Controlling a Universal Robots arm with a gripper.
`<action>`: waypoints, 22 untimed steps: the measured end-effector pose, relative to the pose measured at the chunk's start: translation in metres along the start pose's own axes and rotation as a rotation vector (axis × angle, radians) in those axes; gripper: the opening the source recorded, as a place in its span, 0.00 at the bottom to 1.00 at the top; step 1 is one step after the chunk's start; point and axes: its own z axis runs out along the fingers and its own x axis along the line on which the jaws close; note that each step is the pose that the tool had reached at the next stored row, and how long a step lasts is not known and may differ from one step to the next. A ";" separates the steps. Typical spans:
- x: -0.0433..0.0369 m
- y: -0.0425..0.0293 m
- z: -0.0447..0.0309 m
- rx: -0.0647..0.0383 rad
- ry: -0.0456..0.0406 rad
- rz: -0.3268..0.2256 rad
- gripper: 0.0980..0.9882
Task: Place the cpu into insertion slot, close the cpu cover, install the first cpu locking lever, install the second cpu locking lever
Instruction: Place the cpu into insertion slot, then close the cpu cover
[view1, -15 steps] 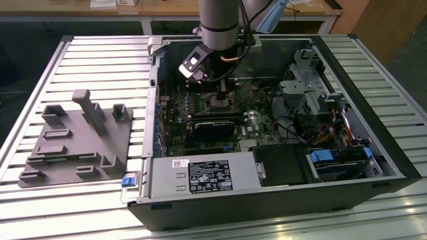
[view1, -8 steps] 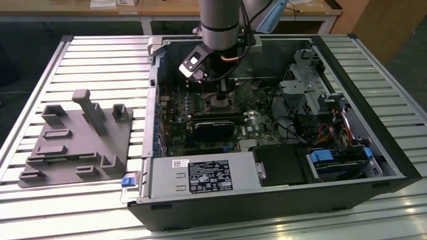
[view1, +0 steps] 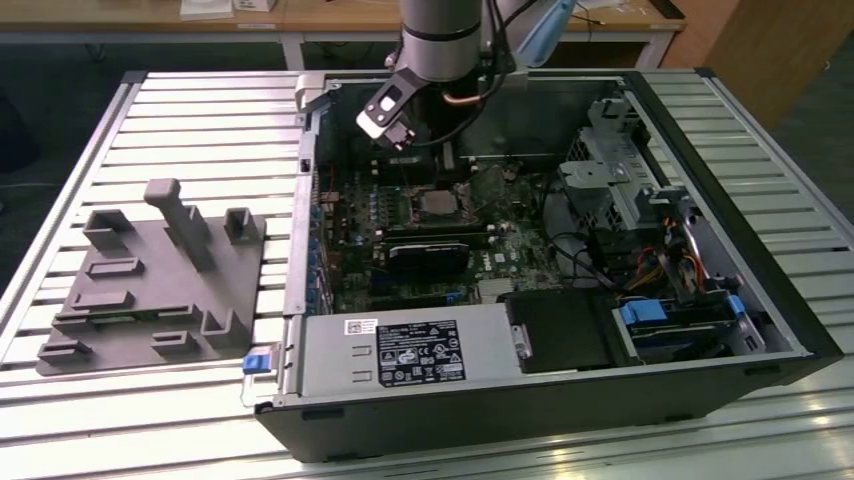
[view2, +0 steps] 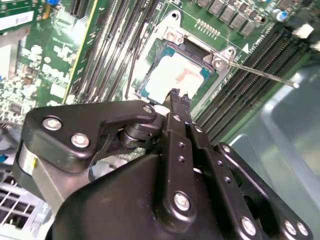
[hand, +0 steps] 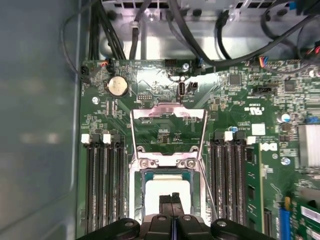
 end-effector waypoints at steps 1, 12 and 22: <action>0.0001 0.0003 -0.0029 0.000 0.0001 0.000 0.01; 0.0004 0.0025 -0.0261 -0.002 0.0001 0.000 0.01; 0.0004 0.0026 -0.0270 -0.002 0.0002 0.000 0.01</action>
